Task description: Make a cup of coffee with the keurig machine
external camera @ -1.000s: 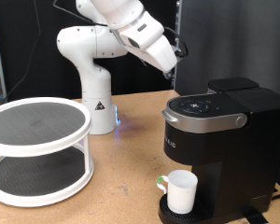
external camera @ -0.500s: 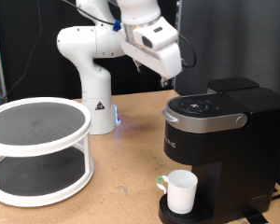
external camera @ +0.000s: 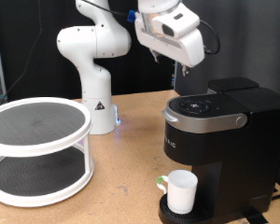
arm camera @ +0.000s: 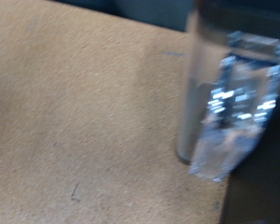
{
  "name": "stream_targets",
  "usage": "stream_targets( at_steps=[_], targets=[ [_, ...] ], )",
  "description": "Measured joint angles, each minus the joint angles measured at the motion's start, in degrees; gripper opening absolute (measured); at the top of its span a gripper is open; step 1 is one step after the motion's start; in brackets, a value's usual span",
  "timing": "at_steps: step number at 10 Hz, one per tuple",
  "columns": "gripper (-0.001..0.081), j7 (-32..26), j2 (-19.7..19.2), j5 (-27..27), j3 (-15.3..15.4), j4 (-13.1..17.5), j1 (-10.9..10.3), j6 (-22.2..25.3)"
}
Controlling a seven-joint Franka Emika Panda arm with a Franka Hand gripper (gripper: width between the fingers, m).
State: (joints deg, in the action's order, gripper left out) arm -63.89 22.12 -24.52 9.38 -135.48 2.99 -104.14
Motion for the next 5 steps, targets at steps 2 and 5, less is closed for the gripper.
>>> stream_targets(
  at_steps=[2, 5],
  targets=[
    [0.0807, 5.30, -3.20, -0.93, 0.67, 4.52, 0.00, 0.49],
    [0.0807, 6.45, -5.19, 2.85, 1.12, 6.32, 0.04, 1.01]
  ],
)
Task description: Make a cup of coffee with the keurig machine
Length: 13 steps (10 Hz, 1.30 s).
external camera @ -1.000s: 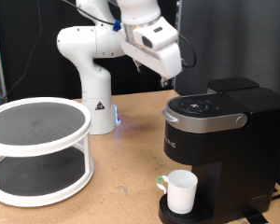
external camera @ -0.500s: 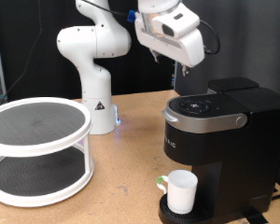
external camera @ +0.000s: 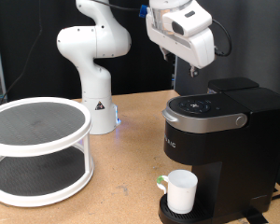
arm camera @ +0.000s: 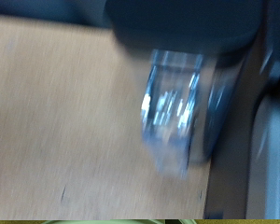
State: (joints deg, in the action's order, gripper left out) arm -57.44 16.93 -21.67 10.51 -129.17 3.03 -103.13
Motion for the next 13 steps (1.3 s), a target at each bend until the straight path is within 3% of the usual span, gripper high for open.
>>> stream_targets(
  at_steps=[2, 3, 5, 8, 10, 12, 13],
  targets=[
    [0.0807, 0.36, 0.09, 9.80, 2.19, 0.42, -0.02, 0.55],
    [0.0807, 1.41, 0.02, 11.98, 2.92, 1.29, -0.02, 2.03],
    [0.0807, 5.01, -0.44, 11.87, 3.22, 4.15, 0.00, 3.66],
    [0.0807, 11.74, -2.16, 7.92, 2.98, 8.54, 0.37, 1.15],
    [0.0807, 12.71, -4.73, 6.14, 2.77, 11.49, 0.57, 1.92],
    [0.0807, 12.70, -4.74, 6.38, 2.95, 11.32, 0.56, 1.47],
    [0.0807, 12.70, -4.91, 6.38, 3.26, 11.30, 0.54, -1.05]
  ],
)
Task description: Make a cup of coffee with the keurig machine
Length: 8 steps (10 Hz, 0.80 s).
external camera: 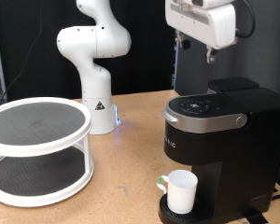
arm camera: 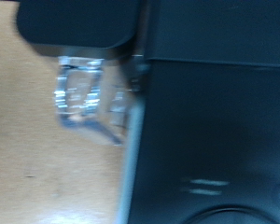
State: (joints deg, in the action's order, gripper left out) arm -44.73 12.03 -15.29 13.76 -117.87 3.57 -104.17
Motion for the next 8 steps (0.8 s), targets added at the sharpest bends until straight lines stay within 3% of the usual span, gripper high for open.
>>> stream_targets(
  at_steps=[2, 3, 6, 8],
  targets=[
    [0.0807, 1.99, -1.05, 0.62, 0.92, 0.86, 0.00, -6.16],
    [0.0807, 3.52, -2.16, 1.37, 1.12, 2.51, 0.00, -6.76],
    [0.0807, 5.51, -5.80, 3.25, 1.01, 9.12, 0.25, -2.49],
    [0.0807, 5.62, -7.31, 4.50, 0.74, 11.90, 0.49, 0.80]
  ],
)
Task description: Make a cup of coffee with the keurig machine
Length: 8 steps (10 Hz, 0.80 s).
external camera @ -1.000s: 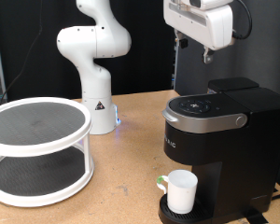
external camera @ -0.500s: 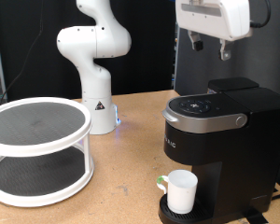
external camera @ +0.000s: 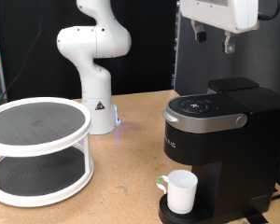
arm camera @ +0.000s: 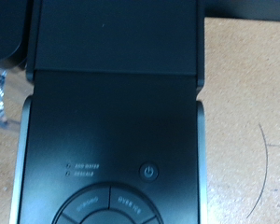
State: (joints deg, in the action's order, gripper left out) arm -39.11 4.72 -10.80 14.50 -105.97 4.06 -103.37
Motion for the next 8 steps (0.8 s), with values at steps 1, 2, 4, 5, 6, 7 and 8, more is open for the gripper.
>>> stream_targets(
  at_steps=[1, 2, 4, 5, 6, 7, 8],
  targets=[
    [0.0807, -0.05, -0.39, 0.68, -0.24, 0.33, 0.02, 0.46],
    [0.0807, -0.13, -0.58, 1.24, -0.45, 0.33, 0.08, 0.79],
    [0.0807, -0.34, -1.07, 1.68, -0.67, -0.04, 0.39, 0.85],
    [0.0807, -0.37, -1.47, 1.72, -0.77, -0.47, 0.49, 0.41],
    [0.0807, -0.44, -1.77, 1.77, -0.84, -1.13, 0.52, -0.43],
    [0.0807, -0.72, -1.93, 1.83, -0.86, -1.97, 0.52, -1.34],
    [0.0778, -1.06, -1.96, 1.97, -0.86, -2.89, 0.52, -2.36]
  ],
)
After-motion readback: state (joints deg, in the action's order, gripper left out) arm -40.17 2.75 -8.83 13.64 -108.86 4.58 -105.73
